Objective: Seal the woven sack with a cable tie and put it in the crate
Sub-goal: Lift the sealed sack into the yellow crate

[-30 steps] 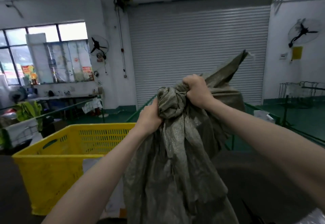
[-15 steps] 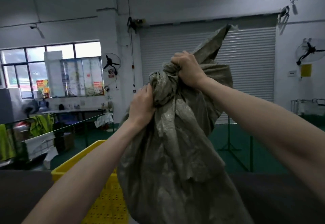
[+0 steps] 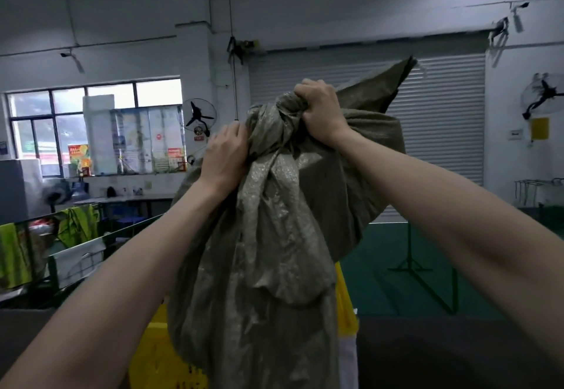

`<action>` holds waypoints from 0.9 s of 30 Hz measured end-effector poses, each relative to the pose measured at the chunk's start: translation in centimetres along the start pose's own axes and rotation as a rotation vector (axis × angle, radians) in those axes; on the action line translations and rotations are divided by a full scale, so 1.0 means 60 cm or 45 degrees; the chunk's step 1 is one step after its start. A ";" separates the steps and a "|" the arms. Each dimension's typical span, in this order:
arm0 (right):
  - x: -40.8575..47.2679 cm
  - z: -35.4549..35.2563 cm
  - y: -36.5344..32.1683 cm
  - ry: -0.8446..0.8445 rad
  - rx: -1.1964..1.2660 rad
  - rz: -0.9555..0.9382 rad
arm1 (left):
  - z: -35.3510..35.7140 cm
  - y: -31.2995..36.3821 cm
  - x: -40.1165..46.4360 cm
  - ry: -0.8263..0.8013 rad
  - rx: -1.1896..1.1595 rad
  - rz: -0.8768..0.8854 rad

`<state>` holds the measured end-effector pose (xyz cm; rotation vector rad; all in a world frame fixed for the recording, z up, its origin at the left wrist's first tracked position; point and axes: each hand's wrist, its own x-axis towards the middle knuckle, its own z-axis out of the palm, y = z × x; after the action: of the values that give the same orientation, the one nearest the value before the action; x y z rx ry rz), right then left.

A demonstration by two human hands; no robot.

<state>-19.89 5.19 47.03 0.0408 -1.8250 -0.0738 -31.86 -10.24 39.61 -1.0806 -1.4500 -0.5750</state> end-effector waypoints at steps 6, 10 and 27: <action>-0.023 0.082 -0.024 -0.062 0.047 0.176 | 0.005 -0.092 -0.018 -0.006 0.328 0.240; -0.045 0.131 -0.035 -0.165 0.096 0.285 | 0.014 -0.147 -0.032 -0.030 0.474 0.388; -0.322 0.293 -0.043 -0.914 0.026 0.621 | 0.136 -0.175 -0.291 -1.105 0.573 -0.071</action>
<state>-32.04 4.40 23.75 -0.4701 -2.4968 0.3125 -46.83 -13.13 23.81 -0.9554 -2.2203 0.2441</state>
